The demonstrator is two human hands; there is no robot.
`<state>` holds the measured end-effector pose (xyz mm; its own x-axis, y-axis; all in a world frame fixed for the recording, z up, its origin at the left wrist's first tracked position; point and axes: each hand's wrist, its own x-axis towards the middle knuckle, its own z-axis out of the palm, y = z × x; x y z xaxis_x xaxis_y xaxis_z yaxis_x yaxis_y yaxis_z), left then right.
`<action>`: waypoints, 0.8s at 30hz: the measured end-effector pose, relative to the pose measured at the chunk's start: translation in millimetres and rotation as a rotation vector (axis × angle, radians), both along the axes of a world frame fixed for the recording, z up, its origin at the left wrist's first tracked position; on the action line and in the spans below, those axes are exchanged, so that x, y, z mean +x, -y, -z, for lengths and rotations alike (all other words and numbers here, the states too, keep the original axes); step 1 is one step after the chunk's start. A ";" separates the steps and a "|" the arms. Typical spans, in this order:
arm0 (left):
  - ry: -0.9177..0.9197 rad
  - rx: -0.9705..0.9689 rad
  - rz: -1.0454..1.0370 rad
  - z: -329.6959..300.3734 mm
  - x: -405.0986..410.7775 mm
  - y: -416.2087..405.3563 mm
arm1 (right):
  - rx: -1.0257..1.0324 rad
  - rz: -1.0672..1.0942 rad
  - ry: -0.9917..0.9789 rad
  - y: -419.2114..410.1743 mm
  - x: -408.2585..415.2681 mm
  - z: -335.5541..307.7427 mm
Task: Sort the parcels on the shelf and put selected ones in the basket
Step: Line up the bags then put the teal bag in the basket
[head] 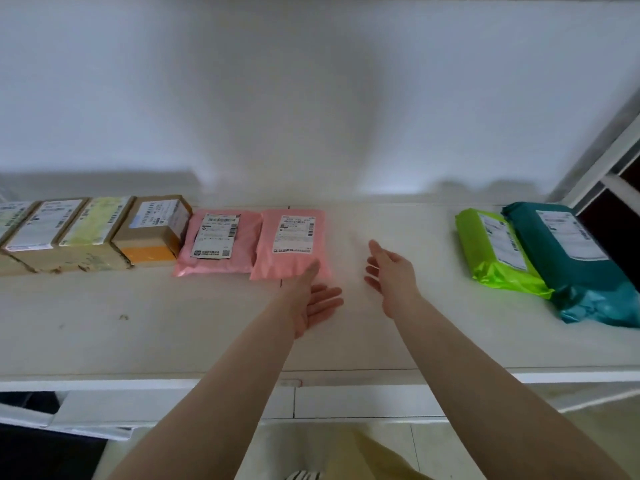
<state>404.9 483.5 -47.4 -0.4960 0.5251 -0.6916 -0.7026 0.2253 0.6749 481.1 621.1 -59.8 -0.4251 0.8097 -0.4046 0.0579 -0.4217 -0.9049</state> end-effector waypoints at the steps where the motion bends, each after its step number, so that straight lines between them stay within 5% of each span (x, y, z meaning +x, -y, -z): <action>1: -0.014 0.016 0.025 -4.2 8.1 -11.8 | -0.036 0.036 -0.024 -5.8 10.4 -3.3; 11: -0.190 0.043 0.159 -13.2 89.7 -128.6 | -0.335 0.375 -0.092 -72.5 123.9 -3.2; 24: -0.356 -0.110 0.086 5.2 159.3 -256.2 | -0.345 0.365 -0.092 -134.0 177.9 3.5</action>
<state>564.2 739.7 -52.6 -0.6726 0.5075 -0.5385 -0.4041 0.3577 0.8419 659.0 755.1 -63.3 -0.1858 0.7382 -0.6485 -0.2227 -0.6744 -0.7039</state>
